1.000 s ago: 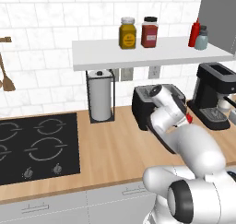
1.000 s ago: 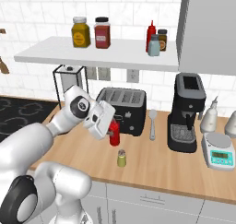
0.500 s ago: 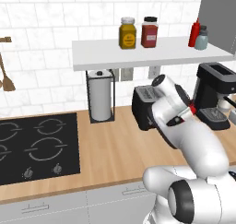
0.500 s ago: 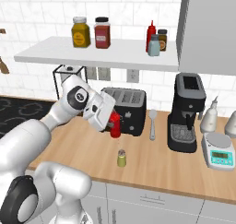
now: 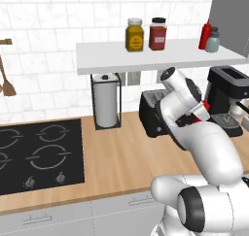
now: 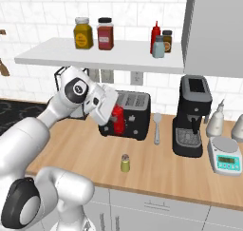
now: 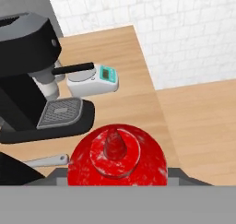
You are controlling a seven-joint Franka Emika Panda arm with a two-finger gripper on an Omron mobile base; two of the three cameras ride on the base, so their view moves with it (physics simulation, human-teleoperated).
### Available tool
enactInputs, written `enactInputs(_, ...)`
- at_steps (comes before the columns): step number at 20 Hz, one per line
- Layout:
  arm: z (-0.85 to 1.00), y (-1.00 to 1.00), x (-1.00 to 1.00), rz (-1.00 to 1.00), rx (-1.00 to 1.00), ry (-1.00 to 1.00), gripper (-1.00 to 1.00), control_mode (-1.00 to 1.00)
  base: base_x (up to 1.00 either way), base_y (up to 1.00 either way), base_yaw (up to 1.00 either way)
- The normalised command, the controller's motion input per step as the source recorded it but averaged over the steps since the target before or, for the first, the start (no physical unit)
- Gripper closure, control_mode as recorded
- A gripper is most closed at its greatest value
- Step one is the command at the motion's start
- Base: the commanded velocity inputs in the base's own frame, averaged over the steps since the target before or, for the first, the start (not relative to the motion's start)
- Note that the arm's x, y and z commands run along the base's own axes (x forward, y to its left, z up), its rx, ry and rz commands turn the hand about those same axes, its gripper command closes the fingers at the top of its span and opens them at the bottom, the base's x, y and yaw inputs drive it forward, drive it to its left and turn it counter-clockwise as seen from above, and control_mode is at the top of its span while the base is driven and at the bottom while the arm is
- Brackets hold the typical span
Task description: Put the shaker and condiment bottle from the counter next to their counterparts in the cabinet.
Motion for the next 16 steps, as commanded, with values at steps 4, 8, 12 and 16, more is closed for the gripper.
enactInputs(4, 0.43, 0.0, 0.0, 0.0, -0.02, 0.0, 1.0, -1.0, 0.0, 0.0, 0.0)
enactInputs(8, 0.44, 0.0, 0.0, 0.0, -0.01, 0.0, 1.0, -1.0, 0.0, 0.0, 0.0)
enactInputs(12, 0.41, 0.0, 0.0, 0.0, -0.01, 0.0, 1.0, -1.0, 0.0, 0.0, 0.0)
enactInputs(16, 0.35, 0.0, 0.01, 0.0, -0.02, 0.0, 1.0, -1.0, 0.0, 0.0, 0.0)
